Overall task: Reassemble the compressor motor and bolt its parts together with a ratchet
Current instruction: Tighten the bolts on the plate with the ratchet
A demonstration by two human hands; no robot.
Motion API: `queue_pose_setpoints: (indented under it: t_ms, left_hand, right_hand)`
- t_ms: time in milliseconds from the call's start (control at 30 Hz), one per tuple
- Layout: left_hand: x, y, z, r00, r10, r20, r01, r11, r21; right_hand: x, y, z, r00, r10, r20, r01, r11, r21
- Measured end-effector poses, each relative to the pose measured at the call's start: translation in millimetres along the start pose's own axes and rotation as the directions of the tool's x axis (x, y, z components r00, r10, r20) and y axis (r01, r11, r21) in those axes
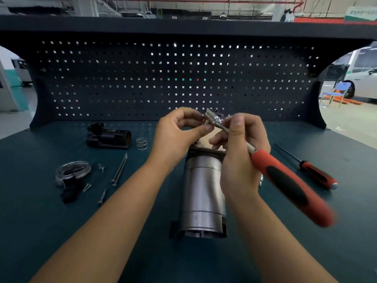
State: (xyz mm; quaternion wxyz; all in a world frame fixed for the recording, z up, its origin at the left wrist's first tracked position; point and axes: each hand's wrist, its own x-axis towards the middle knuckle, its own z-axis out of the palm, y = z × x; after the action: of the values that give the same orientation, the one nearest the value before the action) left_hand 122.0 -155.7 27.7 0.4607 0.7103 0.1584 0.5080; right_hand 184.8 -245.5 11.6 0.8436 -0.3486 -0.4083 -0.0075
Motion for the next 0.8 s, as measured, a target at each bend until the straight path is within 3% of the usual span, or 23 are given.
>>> queue_pose_setpoints:
  t_ms: [167, 300, 367, 433, 533, 600, 667, 733, 800]
  left_hand:
    - [1.4, 1.9, -10.7, 0.996, 0.080, 0.035, -0.083, 0.992, 0.096]
    - [2.2, 3.2, -9.2, 0.993, 0.114, 0.037, -0.119, 0.978, 0.171]
    - [3.5, 3.3, -9.5, 0.993, 0.113, 0.040, -0.118, 0.981, 0.155]
    - [4.8, 1.3, -10.7, 0.992, 0.115, 0.053, -0.121, 0.986, 0.118]
    - [6.1, -2.2, -12.8, 0.993, 0.093, 0.079, -0.095, 0.995, 0.025]
    - [6.9, -4.0, -15.1, 0.994, 0.072, 0.083, -0.070, 0.997, -0.026]
    - [7.9, -4.0, -15.9, 0.992, 0.060, 0.108, -0.056, 0.998, -0.041]
    - [8.1, -2.5, -14.1, 0.988, 0.051, 0.146, -0.046, 0.998, -0.039]
    - [7.1, -1.2, -13.3, 0.987, 0.041, 0.157, -0.035, 0.998, -0.047]
  right_hand:
    - [-9.9, 6.3, 4.9, 0.987, -0.139, 0.085, 0.148, 0.982, -0.113]
    - [-14.2, 13.4, 6.8, 0.935, -0.310, 0.170, 0.341, 0.917, -0.205]
    - [-13.3, 13.9, 7.8, 0.930, -0.316, 0.190, 0.356, 0.903, -0.242]
    - [-9.4, 10.7, 7.7, 0.964, -0.210, 0.164, 0.240, 0.953, -0.188]
    - [5.9, 6.1, 2.2, 0.991, 0.017, 0.134, -0.024, 0.998, 0.056]
    - [25.7, 5.1, 0.8, 0.940, 0.293, 0.176, -0.338, 0.877, 0.340]
    - [46.0, 7.0, -1.2, 0.791, 0.558, 0.252, -0.594, 0.600, 0.536]
    - [53.7, 12.2, -5.6, 0.718, 0.643, 0.266, -0.644, 0.469, 0.604]
    - [45.9, 14.6, -7.3, 0.767, 0.597, 0.234, -0.594, 0.524, 0.611]
